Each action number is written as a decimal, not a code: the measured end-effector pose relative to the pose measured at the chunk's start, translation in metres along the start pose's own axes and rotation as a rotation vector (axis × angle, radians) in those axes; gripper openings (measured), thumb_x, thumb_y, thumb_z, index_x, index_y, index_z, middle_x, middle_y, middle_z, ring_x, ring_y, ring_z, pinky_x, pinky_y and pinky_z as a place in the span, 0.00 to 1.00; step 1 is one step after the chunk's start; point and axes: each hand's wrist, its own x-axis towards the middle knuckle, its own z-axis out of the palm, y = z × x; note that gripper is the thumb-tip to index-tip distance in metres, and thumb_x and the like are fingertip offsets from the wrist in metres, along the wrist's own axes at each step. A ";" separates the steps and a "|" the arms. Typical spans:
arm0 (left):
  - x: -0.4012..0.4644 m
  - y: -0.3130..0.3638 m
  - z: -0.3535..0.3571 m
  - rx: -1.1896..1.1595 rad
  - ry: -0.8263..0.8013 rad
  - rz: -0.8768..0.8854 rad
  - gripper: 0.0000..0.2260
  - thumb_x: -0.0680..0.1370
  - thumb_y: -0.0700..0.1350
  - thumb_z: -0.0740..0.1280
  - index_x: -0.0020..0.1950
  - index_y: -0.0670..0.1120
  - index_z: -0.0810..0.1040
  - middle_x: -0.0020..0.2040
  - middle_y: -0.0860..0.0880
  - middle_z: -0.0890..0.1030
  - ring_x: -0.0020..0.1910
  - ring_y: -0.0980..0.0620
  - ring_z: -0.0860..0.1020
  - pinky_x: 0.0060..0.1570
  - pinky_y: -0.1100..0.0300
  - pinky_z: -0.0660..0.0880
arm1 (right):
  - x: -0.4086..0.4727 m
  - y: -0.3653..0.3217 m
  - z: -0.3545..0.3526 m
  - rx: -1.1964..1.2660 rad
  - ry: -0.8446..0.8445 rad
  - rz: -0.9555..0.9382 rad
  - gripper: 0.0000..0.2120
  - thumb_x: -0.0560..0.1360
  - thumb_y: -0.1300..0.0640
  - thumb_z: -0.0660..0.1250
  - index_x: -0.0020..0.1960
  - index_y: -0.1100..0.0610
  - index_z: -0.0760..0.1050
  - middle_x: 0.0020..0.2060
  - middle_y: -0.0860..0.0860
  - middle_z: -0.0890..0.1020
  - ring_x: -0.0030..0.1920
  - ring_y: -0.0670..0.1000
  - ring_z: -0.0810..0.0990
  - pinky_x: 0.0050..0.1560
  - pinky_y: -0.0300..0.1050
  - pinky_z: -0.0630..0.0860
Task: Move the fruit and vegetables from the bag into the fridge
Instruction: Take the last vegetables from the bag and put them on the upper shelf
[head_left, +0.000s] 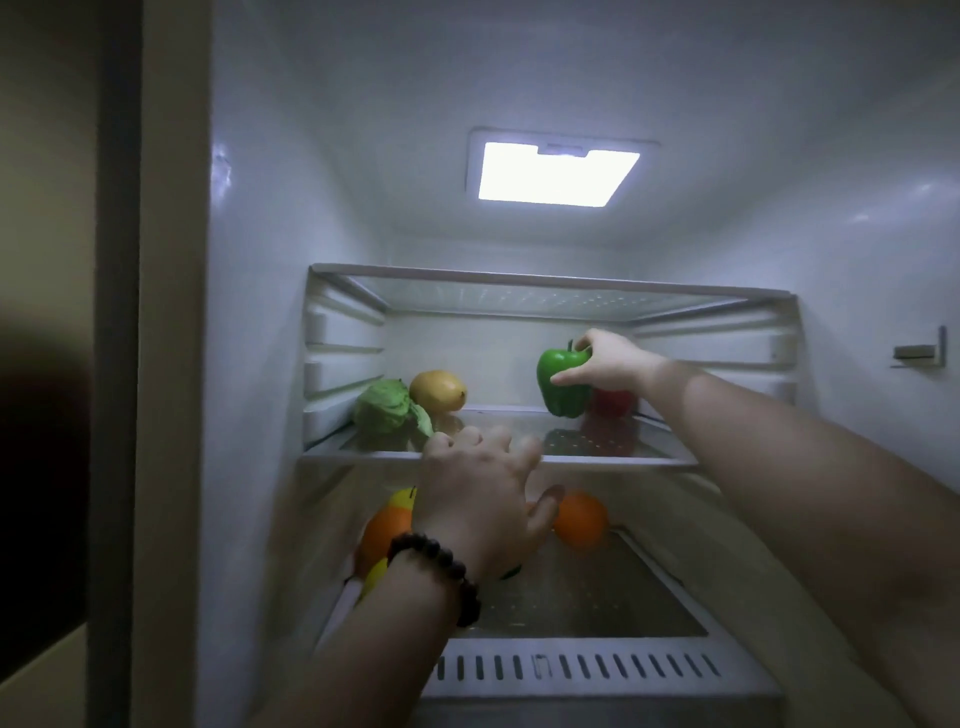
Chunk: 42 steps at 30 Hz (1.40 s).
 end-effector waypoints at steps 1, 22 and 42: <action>0.000 0.000 0.001 -0.002 0.009 0.001 0.19 0.76 0.64 0.51 0.60 0.56 0.68 0.51 0.53 0.75 0.50 0.50 0.72 0.51 0.51 0.67 | 0.008 0.000 0.002 -0.064 -0.045 -0.010 0.33 0.67 0.43 0.73 0.65 0.57 0.68 0.57 0.54 0.75 0.53 0.54 0.74 0.54 0.46 0.72; 0.001 0.002 0.002 -0.074 0.055 -0.022 0.18 0.72 0.61 0.56 0.57 0.54 0.71 0.47 0.52 0.73 0.47 0.48 0.70 0.48 0.50 0.64 | 0.048 0.012 0.018 -0.362 0.039 0.026 0.31 0.74 0.43 0.65 0.65 0.66 0.68 0.62 0.63 0.74 0.61 0.62 0.73 0.60 0.49 0.72; -0.004 0.006 -0.010 -0.075 -0.075 -0.053 0.22 0.73 0.61 0.54 0.63 0.53 0.68 0.58 0.49 0.73 0.59 0.47 0.68 0.57 0.48 0.64 | -0.190 -0.005 0.021 -0.068 0.238 -0.130 0.24 0.79 0.42 0.55 0.71 0.50 0.64 0.68 0.50 0.69 0.68 0.49 0.64 0.65 0.44 0.61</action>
